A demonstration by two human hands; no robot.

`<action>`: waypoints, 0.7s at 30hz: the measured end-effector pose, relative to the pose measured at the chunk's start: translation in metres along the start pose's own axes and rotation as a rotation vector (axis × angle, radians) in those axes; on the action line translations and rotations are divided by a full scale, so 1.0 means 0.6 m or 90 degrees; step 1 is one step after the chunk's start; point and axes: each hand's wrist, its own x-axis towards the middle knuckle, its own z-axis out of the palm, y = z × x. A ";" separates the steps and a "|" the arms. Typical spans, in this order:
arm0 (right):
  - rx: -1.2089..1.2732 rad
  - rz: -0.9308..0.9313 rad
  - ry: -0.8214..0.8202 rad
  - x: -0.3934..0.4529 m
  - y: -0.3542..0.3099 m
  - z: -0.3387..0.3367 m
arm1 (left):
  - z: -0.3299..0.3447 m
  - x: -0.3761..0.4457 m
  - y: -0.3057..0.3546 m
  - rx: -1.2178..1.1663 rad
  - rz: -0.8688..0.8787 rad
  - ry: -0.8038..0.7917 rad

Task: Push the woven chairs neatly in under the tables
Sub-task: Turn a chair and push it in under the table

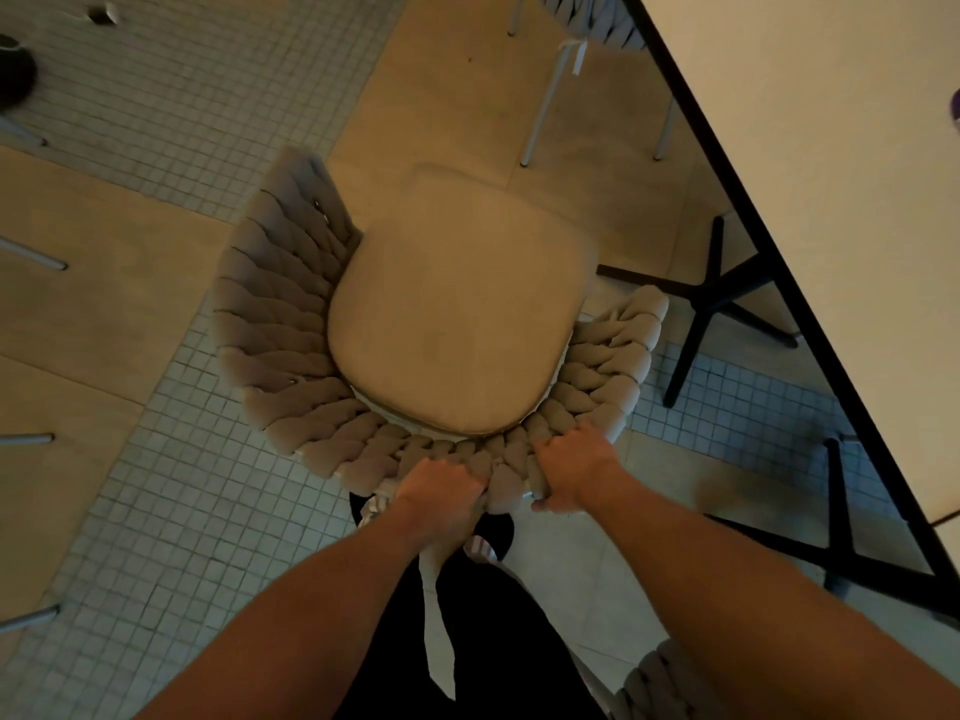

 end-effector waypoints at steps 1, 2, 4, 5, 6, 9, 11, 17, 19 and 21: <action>0.022 0.008 -0.002 0.001 -0.013 0.001 | -0.002 -0.006 -0.010 0.025 0.009 -0.014; 0.044 0.014 -0.002 0.000 -0.026 0.000 | -0.001 -0.011 -0.020 0.049 0.021 -0.028; 0.093 0.022 0.009 0.002 -0.052 -0.002 | -0.001 -0.021 -0.045 0.091 0.041 -0.047; 0.117 0.028 0.014 0.003 -0.065 -0.005 | 0.000 -0.026 -0.059 0.104 0.049 -0.057; 0.140 0.031 0.018 0.003 -0.080 -0.008 | 0.000 -0.031 -0.074 0.120 0.057 -0.068; 0.212 0.042 0.004 0.006 -0.131 -0.021 | 0.005 -0.045 -0.121 0.169 0.075 -0.112; 0.257 0.045 -0.010 0.014 -0.169 -0.030 | 0.008 -0.056 -0.158 0.199 0.077 -0.130; 0.309 -0.006 -0.007 0.025 -0.221 -0.042 | 0.021 -0.068 -0.233 0.261 0.044 -0.133; 0.299 -0.030 0.007 0.020 -0.212 -0.040 | 0.022 -0.068 -0.229 0.263 0.005 -0.126; 0.261 -0.061 0.021 0.014 -0.196 -0.036 | 0.021 -0.068 -0.211 0.233 -0.046 -0.123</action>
